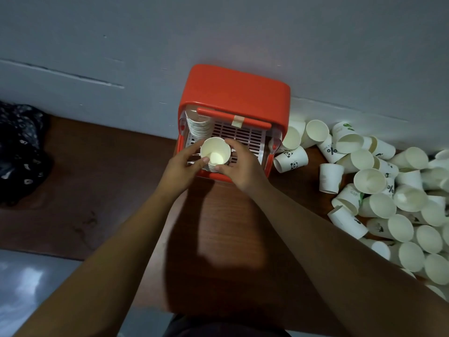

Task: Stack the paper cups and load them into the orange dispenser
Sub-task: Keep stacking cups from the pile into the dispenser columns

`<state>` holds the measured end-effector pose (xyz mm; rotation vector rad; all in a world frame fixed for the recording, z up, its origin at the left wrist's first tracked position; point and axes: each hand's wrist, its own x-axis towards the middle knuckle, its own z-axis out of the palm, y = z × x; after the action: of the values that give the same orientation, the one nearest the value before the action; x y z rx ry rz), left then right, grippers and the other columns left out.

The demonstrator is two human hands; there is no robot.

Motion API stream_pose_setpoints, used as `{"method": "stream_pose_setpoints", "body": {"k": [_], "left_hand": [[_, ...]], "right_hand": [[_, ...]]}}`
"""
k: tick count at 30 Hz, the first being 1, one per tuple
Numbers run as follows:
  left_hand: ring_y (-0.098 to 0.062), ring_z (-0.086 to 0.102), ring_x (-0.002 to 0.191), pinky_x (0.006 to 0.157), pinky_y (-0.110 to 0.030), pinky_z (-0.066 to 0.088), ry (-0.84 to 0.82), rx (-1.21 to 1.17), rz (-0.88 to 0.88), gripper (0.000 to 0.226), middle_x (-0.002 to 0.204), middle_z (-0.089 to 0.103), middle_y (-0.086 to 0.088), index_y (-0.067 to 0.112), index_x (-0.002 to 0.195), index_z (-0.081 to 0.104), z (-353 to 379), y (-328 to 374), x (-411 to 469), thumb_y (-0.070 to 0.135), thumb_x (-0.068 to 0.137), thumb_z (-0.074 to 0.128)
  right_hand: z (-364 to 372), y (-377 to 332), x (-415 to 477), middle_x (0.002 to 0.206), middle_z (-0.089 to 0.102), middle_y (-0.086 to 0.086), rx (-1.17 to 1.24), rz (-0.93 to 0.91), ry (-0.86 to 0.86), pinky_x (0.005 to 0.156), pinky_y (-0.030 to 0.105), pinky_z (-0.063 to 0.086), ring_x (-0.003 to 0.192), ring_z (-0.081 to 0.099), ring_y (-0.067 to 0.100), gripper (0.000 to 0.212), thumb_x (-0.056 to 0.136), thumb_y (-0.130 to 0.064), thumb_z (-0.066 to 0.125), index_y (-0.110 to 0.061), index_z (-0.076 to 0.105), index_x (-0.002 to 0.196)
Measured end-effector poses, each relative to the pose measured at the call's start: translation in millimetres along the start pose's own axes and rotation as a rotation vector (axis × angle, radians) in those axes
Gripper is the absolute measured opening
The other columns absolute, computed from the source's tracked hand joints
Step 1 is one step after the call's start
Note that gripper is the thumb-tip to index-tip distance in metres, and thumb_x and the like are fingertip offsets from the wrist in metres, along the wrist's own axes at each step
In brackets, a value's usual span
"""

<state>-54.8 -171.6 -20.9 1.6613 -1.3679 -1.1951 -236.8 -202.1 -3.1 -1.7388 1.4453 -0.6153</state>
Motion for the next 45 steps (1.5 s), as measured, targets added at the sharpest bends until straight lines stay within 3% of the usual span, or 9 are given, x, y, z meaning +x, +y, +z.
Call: {"method": "stream_pose_setpoints", "body": {"k": [3, 6, 9, 15, 19, 25, 35, 39, 45], "left_hand": [[0.014, 0.053, 0.114, 0.087, -0.007, 0.046, -0.015, 0.049, 0.02, 0.049, 0.136, 0.058, 0.011, 0.032, 0.146, 0.048, -0.3, 1.4, -2.2, 0.032, 0.098, 0.06], [-0.009, 0.052, 0.121, 0.099, -0.031, 0.047, 0.102, 0.115, 0.004, 0.048, 0.138, 0.046, 0.005, 0.033, 0.141, 0.047, 5.1, 9.1, -13.3, 0.038, 0.096, 0.061], [-0.009, 0.055, 0.106, 0.083, -0.014, 0.047, 0.215, 0.121, 0.037, 0.034, 0.126, 0.045, 0.003, 0.022, 0.128, 0.053, 18.6, 26.3, -38.2, 0.026, 0.095, 0.062], [-0.011, 0.059, 0.087, 0.072, -0.021, 0.046, -0.163, 0.12, 0.219, 0.01, 0.099, 0.062, 0.002, 0.02, 0.104, 0.064, 85.1, 53.1, -47.0, 0.018, 0.095, 0.059], [-0.007, 0.054, 0.087, 0.074, -0.014, 0.04, -0.263, 0.212, 0.308, 0.016, 0.1, 0.062, -0.002, 0.013, 0.107, 0.065, 145.0, 77.3, -23.6, 0.014, 0.092, 0.061], [-0.035, 0.052, 0.113, 0.093, -0.035, 0.039, -0.214, 0.426, 0.205, 0.036, 0.122, 0.055, -0.021, 0.001, 0.118, 0.058, 220.8, 87.3, 34.6, 0.017, 0.087, 0.065], [-0.041, 0.048, 0.123, 0.103, -0.044, 0.041, -0.207, 0.696, 0.112, 0.073, 0.136, 0.05, -0.022, 0.009, 0.143, 0.042, 271.7, 53.4, 79.4, 0.048, 0.087, 0.068], [-0.035, 0.048, 0.128, 0.106, -0.044, 0.041, -0.228, 0.525, -0.012, 0.073, 0.139, 0.05, -0.018, 0.008, 0.142, 0.044, 281.8, 46.0, 76.4, 0.051, 0.088, 0.067], [-0.017, 0.059, 0.109, 0.094, -0.033, 0.049, -0.188, 0.192, -0.141, 0.067, 0.125, 0.061, 0.0, 0.015, 0.137, 0.043, 270.9, 60.3, 54.5, 0.041, 0.085, 0.076]], "right_hand": [[-6.1, 3.1, -4.4, 0.139, 0.053, 0.004, -0.022, -0.04, -0.036, 0.096, 0.013, 0.037, 0.123, 0.048, 0.01, 0.073, 0.078, -0.018, 0.081, -0.011, 0.046, 0.141], [-19.5, 8.8, -15.5, 0.143, 0.049, 0.004, -0.011, 0.009, -0.078, 0.103, 0.027, 0.041, 0.129, 0.048, 0.015, 0.074, 0.081, -0.023, 0.078, -0.012, 0.041, 0.145], [-45.8, 23.7, -35.9, 0.137, 0.052, 0.0, -0.082, 0.089, -0.087, 0.101, 0.03, 0.046, 0.122, 0.051, 0.009, 0.061, 0.085, -0.028, 0.073, -0.018, 0.047, 0.139], [-125.7, 89.6, -78.0, 0.117, 0.055, 0.001, -0.267, 0.249, 0.051, 0.09, 0.028, 0.045, 0.109, 0.056, 0.016, 0.042, 0.085, -0.028, 0.071, -0.015, 0.057, 0.122], [-173.5, 124.5, -80.4, 0.127, 0.051, 0.01, -0.342, 0.336, 0.132, 0.094, 0.031, 0.04, 0.117, 0.052, 0.023, 0.052, 0.083, -0.029, 0.074, -0.011, 0.054, 0.128], [-197.6, 156.8, -60.1, 0.133, 0.046, 0.015, -0.464, 0.403, 0.095, 0.101, 0.039, 0.039, 0.124, 0.045, 0.029, 0.066, 0.082, -0.039, 0.071, -0.008, 0.047, 0.134], [-183.4, 212.0, -29.3, 0.137, 0.041, 0.027, -0.754, 0.469, 0.081, 0.101, 0.049, 0.041, 0.122, 0.046, 0.041, 0.073, 0.085, -0.05, 0.056, -0.002, 0.038, 0.137], [-179.7, 224.7, -32.3, 0.136, 0.043, 0.024, -0.62, 0.474, 0.071, 0.097, 0.045, 0.042, 0.12, 0.047, 0.037, 0.064, 0.089, -0.053, 0.056, -0.01, 0.042, 0.135], [-180.8, 205.1, -38.1, 0.104, 0.06, 0.005, -0.189, 0.451, 0.179, 0.066, 0.024, 0.031, 0.09, 0.053, 0.016, 0.035, 0.091, -0.041, 0.061, -0.012, 0.054, 0.109]]}}
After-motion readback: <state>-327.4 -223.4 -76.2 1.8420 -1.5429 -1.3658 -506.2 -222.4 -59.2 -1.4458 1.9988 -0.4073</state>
